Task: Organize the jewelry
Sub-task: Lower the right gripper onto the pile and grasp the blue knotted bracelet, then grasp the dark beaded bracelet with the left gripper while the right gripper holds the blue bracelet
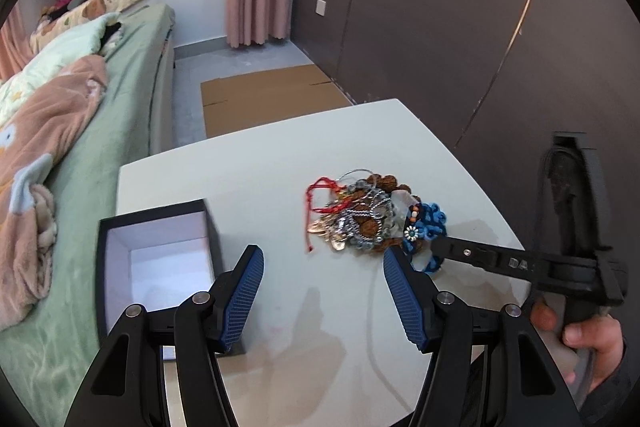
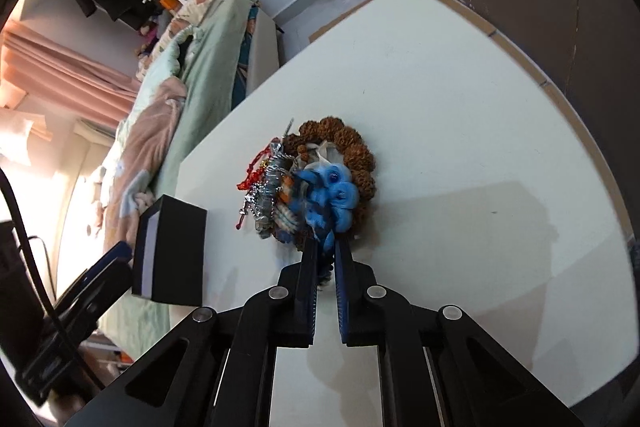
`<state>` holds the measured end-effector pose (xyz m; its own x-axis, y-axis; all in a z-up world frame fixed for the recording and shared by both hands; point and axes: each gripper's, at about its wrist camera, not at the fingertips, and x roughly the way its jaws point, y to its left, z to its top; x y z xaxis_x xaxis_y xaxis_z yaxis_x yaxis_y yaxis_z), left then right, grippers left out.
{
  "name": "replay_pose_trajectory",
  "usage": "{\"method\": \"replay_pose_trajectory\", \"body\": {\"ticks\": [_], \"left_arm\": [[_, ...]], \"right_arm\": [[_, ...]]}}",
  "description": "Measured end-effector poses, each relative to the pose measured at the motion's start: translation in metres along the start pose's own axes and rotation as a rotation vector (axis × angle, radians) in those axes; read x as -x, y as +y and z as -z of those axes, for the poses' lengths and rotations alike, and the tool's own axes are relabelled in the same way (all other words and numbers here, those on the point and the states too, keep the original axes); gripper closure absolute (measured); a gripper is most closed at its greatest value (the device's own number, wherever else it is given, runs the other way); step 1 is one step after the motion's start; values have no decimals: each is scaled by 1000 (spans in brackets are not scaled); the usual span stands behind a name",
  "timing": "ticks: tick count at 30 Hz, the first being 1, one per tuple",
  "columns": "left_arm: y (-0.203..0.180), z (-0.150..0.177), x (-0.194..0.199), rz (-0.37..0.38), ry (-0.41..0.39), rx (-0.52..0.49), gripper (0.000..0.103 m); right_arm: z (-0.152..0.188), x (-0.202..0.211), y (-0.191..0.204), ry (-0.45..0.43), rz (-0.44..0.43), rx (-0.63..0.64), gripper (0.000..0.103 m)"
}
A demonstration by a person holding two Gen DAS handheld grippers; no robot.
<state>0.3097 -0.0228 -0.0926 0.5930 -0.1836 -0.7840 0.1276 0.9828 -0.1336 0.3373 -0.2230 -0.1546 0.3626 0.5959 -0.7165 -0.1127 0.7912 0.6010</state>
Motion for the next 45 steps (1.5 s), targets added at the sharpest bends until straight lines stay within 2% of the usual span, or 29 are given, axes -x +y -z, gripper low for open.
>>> {"method": "replay_pose_trajectory", "body": {"ticks": [9,14,17,24,26,28,29,35,45], "left_arm": [[-35,-7,-29,34,31,-86,40],[-47,-8,-47,47,55,-119,55],[-52,-11,-59,45,68,-129,57],[-60,-8,-87,-20,114,-173,65],[-61,-7,-91,-55,111,-190,76],[-60,-7,-90,-67,102,-197,83],[-59,-7,-88,-62,104,-196,94],[-52,-12,-56,-50,63,-193,94],[-36,-29,10,-41,-58,-159,94]], "right_arm": [[4,25,-18,-29,-32,-34,93],[9,40,-27,-45,-27,-40,93],[12,47,-32,-54,-10,-35,93],[18,57,-46,-64,9,-56,93],[19,58,-48,-66,12,-61,93],[20,59,-51,-68,12,-64,93],[20,59,-51,-71,11,-64,93],[19,60,-44,-83,-9,-61,93],[16,58,-21,-99,-40,-32,93]]}}
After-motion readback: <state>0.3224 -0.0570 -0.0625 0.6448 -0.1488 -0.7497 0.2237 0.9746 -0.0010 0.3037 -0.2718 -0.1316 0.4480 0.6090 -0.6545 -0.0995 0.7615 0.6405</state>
